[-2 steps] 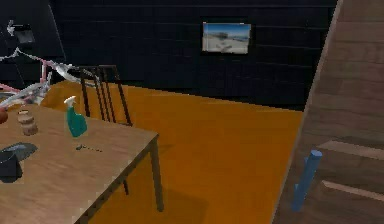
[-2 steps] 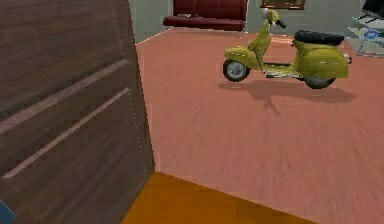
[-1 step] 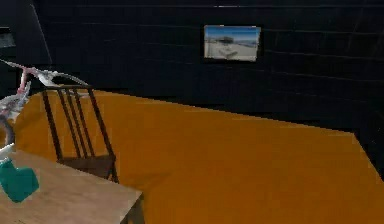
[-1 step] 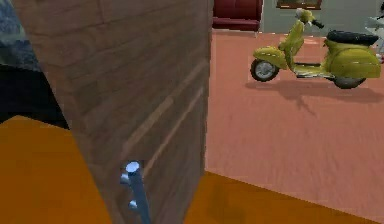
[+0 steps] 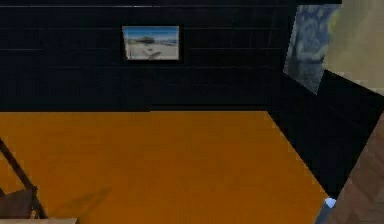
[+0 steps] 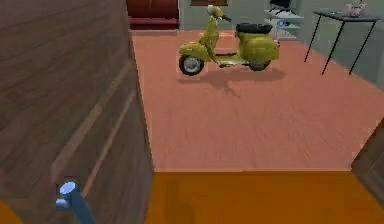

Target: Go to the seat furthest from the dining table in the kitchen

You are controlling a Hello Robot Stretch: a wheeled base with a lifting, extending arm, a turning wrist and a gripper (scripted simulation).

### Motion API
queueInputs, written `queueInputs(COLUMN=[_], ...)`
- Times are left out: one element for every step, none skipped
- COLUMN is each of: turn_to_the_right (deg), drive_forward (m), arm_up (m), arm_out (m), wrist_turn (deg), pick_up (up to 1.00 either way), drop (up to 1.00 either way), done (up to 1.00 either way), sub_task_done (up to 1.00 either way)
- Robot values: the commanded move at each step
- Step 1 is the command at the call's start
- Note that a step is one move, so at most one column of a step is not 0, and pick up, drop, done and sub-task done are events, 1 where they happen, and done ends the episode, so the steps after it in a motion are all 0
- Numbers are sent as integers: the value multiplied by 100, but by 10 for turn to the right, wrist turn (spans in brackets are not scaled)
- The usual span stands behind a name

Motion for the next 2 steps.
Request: queueInputs(turn_to_the_right=[0,-450], drive_forward=[60,0], arm_up=[0,0], arm_out=[0,0], wrist_turn=[0,0], pick_up=[0,0], drop=[0,0], done=[0,0], sub_task_done=[0,0])
